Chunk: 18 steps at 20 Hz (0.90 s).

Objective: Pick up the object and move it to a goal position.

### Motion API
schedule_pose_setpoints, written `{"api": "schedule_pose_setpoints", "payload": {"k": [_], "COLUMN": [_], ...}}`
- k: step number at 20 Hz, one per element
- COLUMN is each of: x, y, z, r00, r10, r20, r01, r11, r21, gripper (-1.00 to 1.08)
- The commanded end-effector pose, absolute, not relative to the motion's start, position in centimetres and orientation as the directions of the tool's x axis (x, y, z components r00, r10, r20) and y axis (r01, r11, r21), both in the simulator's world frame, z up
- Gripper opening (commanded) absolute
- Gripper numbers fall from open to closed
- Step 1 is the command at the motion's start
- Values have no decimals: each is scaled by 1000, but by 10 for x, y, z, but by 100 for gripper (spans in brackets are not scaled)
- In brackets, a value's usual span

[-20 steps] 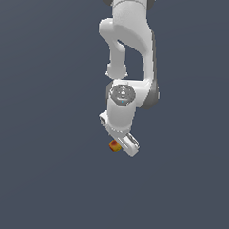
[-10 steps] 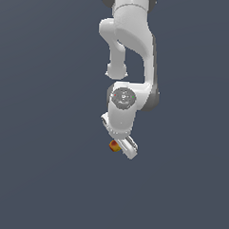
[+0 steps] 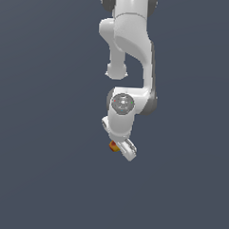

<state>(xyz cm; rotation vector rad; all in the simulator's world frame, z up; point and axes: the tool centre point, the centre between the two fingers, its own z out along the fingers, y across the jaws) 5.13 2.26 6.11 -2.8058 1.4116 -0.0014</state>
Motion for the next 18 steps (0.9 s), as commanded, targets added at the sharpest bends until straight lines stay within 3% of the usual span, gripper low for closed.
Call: {"api": "schedule_pose_setpoints", "payload": {"k": [1,8,9,18], "x": [50,52,52,52], "y": [22,23,23,23], "z": [47,34,34,34], "r00": [595,594,594,594], "r10": [-804,-804,-804,-804], "r20": [0,0,0,0], "r01": [-804,-804,-804,-804], "r11": [-595,-594,-594,-594], "r21": [0,0,0,0], "gripper": [100,100,-100,-100]}}
